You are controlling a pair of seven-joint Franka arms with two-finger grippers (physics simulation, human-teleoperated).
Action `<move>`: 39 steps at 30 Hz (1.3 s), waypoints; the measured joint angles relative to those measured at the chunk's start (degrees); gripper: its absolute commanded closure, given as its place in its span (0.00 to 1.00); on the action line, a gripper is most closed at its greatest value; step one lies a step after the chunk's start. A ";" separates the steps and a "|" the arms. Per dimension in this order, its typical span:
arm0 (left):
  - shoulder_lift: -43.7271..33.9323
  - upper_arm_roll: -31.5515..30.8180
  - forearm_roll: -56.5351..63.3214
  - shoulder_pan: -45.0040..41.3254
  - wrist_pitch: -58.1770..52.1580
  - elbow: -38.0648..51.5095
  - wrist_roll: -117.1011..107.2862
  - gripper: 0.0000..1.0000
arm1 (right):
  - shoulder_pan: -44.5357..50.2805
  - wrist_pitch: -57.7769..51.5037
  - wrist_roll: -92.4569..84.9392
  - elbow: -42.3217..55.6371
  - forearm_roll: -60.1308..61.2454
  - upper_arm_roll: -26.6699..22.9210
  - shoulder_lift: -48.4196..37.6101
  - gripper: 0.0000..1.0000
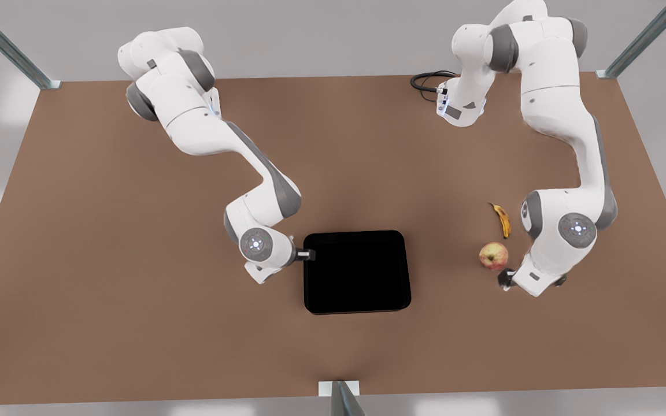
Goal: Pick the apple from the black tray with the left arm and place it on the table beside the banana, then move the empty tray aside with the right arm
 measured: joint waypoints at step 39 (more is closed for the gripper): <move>-18.06 -1.76 -4.81 -3.80 -19.94 -5.76 -1.08 0.00 | -0.77 14.52 6.83 -2.84 -2.30 5.94 3.52 0.97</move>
